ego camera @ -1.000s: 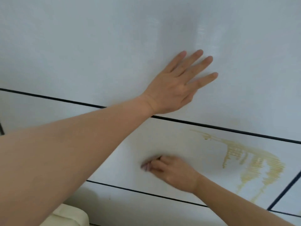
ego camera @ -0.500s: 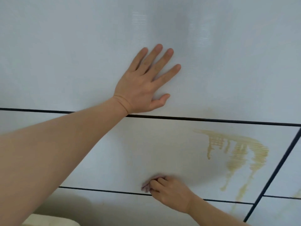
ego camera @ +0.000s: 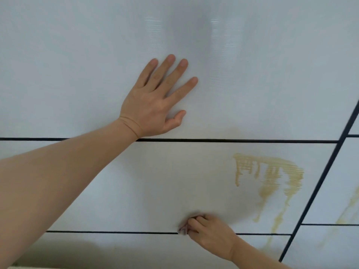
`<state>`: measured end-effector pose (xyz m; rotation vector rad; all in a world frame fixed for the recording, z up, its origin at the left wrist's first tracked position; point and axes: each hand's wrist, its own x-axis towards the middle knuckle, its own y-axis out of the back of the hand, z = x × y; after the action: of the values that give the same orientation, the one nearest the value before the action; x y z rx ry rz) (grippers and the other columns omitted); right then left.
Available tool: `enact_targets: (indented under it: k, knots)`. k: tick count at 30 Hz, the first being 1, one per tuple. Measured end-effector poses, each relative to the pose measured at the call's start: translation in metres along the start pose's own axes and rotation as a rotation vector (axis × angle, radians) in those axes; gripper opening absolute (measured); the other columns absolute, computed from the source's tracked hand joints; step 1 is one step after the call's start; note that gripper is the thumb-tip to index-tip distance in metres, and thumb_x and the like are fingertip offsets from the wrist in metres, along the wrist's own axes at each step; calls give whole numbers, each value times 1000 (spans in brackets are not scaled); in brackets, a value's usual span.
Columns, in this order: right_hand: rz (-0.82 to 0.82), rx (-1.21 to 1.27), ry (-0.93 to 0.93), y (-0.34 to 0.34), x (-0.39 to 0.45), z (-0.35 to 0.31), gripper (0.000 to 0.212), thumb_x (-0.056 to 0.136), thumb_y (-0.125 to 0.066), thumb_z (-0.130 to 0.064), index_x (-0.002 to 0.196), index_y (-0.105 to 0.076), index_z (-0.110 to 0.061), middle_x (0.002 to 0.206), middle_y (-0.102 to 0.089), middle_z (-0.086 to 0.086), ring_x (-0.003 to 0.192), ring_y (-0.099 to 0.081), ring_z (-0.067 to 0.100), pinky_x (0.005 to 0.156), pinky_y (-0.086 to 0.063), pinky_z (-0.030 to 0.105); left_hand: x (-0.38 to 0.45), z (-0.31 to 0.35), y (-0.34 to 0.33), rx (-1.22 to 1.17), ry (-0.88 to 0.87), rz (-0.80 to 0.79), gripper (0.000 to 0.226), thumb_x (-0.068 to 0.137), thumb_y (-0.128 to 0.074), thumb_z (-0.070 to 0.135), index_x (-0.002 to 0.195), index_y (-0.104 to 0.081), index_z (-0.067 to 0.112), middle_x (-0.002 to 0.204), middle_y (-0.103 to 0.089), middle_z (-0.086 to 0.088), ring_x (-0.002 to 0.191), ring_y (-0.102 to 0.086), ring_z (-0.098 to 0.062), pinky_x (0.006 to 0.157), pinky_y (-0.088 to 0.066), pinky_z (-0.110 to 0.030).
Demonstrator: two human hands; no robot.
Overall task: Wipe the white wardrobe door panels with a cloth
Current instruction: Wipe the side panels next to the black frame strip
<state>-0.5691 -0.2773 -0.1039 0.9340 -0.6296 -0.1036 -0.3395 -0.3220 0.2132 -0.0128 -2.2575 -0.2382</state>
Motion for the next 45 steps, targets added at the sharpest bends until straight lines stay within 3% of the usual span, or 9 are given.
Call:
enact_targets:
  k: [5,10,18,23,27,33,36,40,45]
  knots:
    - [318,-172,-52,55,29,43,24,101,-53,-8,103,-72,-22,101,-62,2,78,-56,20,70,-51,32,-2,-2,-3,6,-1,21,66,96,-47,45,154,-39,16,158,-34,-21,146,-31,-45,117,-27,-62]
    - [778,-177,-715,140,52,111,20,94,-72,-18,108,-66,-31,116,-53,-2,93,-61,19,66,-45,26,-2,-2,-4,13,-9,34,66,95,-48,45,154,-39,16,158,-35,-21,146,-31,-45,117,-27,-61]
    - [-20,19,-72,16,-30,25,17,94,-59,-8,97,-67,-23,97,-64,-2,75,-61,16,67,-50,30,-2,-1,-4,22,-4,31,66,96,-47,45,155,-38,16,158,-34,-20,146,-31,-45,117,-27,-61]
    - [281,-59,-380,101,2,89,17,101,-58,-34,107,-71,-43,103,-62,-34,92,-58,-12,80,-50,17,-3,-2,-5,28,-12,32,66,96,-46,45,155,-37,16,158,-34,-21,146,-30,-46,118,-26,-61]
    - [640,-212,-833,126,-3,119,15,97,-68,-18,108,-68,-29,120,-56,-2,111,-58,20,76,-45,29,-3,-2,-6,38,-11,39,67,96,-47,45,155,-37,16,158,-34,-21,146,-31,-46,117,-27,-61]
    - [-109,50,-138,29,-61,46,22,90,-68,-11,105,-68,-28,106,-65,-8,87,-63,13,73,-55,26,-3,-2,-5,37,-7,34,67,95,-48,44,156,-36,17,158,-33,-21,147,-30,-45,117,-26,-61]
    - [-8,-49,41,41,-54,65,19,95,-62,-9,107,-69,-22,104,-65,-2,84,-64,17,69,-54,29,-4,-1,-5,35,-7,36,68,95,-48,44,156,-36,17,159,-33,-20,147,-30,-45,117,-26,-61]
    - [327,-69,-406,125,-3,116,11,100,-61,-35,102,-70,-42,104,-64,-29,90,-63,-1,76,-38,2,-3,-2,-5,21,-13,37,67,95,-49,43,156,-36,17,159,-33,-20,147,-30,-45,116,-27,-62]
    - [687,-195,-723,117,20,106,21,96,-62,-26,117,-65,-31,120,-56,3,102,-60,23,68,-51,32,-4,-1,-5,30,-12,35,66,95,-49,42,155,-38,18,158,-33,-21,146,-30,-46,117,-27,-62]
